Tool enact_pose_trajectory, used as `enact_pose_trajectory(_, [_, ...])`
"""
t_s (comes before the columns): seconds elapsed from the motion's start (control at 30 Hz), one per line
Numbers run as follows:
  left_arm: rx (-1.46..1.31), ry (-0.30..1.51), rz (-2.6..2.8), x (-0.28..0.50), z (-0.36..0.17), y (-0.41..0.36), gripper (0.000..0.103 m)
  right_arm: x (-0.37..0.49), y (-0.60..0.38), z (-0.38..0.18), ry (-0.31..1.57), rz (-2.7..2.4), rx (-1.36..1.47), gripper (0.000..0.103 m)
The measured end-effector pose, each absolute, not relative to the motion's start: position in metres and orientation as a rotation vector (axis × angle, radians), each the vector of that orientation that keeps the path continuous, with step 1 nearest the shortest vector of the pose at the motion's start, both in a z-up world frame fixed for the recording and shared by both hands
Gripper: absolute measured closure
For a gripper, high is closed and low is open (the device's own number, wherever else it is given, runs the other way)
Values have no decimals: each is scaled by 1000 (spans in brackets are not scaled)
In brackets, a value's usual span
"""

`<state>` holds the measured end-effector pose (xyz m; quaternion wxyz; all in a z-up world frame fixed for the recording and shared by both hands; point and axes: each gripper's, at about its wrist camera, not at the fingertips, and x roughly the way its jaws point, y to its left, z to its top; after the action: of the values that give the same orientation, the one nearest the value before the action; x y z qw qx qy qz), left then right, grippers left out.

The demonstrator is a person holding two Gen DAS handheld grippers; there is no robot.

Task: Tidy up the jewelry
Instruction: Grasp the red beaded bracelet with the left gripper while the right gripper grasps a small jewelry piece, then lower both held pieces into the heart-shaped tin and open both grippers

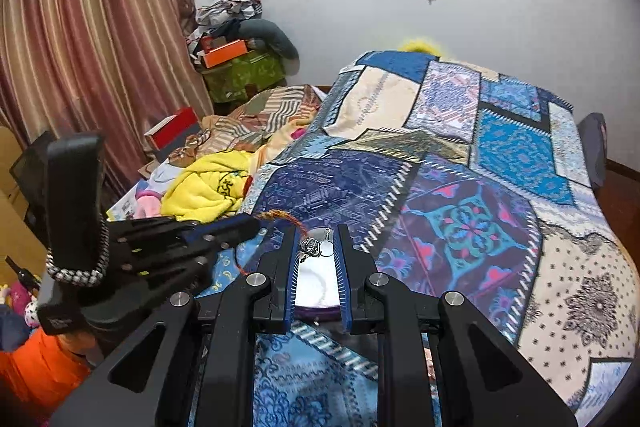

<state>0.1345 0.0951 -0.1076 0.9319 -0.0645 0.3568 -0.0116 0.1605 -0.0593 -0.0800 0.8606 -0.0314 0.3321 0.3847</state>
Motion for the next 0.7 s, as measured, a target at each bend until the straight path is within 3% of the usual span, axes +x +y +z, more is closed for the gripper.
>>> enact_pose_trajectory(0.7, [-95, 820, -72, 166, -150, 91, 101, 203, -27, -137, 870, 835, -66, 88])
